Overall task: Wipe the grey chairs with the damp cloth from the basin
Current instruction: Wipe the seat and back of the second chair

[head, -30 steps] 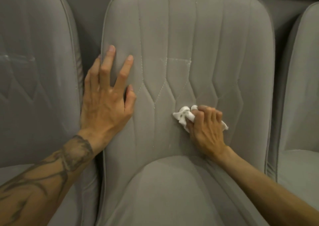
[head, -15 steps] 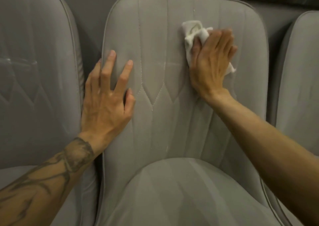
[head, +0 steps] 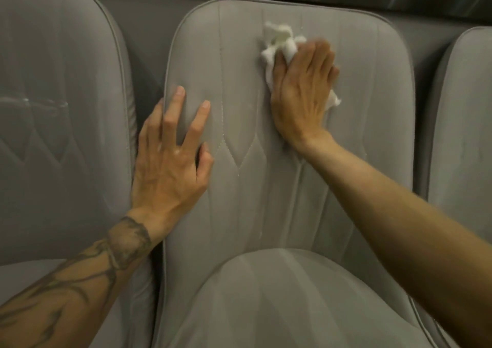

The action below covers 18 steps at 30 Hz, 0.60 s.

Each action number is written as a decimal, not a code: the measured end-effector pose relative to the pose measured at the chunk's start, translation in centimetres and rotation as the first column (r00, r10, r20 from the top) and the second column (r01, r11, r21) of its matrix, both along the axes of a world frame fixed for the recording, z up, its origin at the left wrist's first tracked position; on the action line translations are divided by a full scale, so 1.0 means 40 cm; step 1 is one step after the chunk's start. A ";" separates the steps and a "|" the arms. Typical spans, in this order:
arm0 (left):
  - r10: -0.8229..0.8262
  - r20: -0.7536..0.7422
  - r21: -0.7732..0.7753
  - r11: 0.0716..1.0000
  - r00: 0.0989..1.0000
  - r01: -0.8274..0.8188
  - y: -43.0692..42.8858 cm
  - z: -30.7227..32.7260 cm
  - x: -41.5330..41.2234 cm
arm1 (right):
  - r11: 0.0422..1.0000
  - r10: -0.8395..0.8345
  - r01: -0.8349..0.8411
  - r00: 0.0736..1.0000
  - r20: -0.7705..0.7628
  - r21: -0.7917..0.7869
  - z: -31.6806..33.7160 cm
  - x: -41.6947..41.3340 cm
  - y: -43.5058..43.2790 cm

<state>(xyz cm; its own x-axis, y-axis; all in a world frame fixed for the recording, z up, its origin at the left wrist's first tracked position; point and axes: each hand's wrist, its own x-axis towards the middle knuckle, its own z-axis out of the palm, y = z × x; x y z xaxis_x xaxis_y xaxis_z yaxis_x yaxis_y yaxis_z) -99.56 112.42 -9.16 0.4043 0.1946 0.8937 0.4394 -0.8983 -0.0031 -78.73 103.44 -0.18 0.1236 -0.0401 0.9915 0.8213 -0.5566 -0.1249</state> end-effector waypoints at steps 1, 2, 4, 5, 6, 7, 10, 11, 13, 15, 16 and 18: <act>-0.004 -0.004 -0.002 1.000 1.000 0.004 0.000 0.001 0.001 | 0.996 0.050 -0.049 0.999 0.005 -0.078 -0.052 -0.024 -0.007; -0.008 -0.006 -0.005 1.000 1.000 0.008 0.000 0.002 0.001 | 0.980 0.096 -0.089 0.995 0.029 -0.179 -0.099 -0.041 -0.022; 0.003 -0.003 -0.009 1.000 1.000 -0.003 -0.002 0.003 -0.004 | 0.925 0.160 -0.118 0.983 0.090 -0.361 -0.116 -0.045 -0.052; 0.004 -0.004 -0.010 1.000 1.000 -0.004 -0.002 0.003 -0.005 | 0.919 0.160 -0.102 0.979 0.124 -0.381 -0.080 -0.032 -0.056; 0.001 -0.007 -0.010 1.000 1.000 -0.002 -0.001 0.003 -0.004 | 0.936 0.131 -0.076 0.981 0.140 -0.344 -0.033 -0.013 -0.046; 0.000 -0.007 -0.009 1.000 1.000 0.000 0.001 0.004 -0.003 | 0.965 0.077 -0.040 0.988 0.134 -0.260 0.019 0.012 -0.029; 0.006 0.003 -0.010 1.000 1.000 -0.006 0.003 0.000 0.001 | 1.000 0.010 -0.010 0.999 -0.049 0.014 0.143 0.049 0.006; 0.001 0.003 -0.008 1.000 1.000 -0.001 0.003 0.000 0.002 | 0.999 0.038 -0.034 0.993 -0.112 0.032 0.136 0.034 0.016; 0.000 -0.003 -0.007 1.000 1.000 0.000 0.006 -0.001 0.004 | 0.995 0.083 -0.089 0.988 -0.132 -0.039 0.049 -0.017 0.023; 0.005 -0.009 -0.014 1.000 1.000 -0.005 0.008 -0.003 0.005 | 0.966 0.131 -0.135 0.991 -0.033 -0.220 -0.078 -0.067 -0.005; 0.005 -0.011 -0.015 1.000 1.000 -0.005 0.008 -0.003 0.005 | 0.937 0.159 -0.151 0.987 -0.002 -0.315 -0.127 -0.077 -0.025; 0.009 -0.013 -0.014 1.000 1.000 -0.009 0.007 -0.002 0.002 | 0.908 0.187 -0.143 0.980 0.074 -0.394 -0.121 -0.056 -0.043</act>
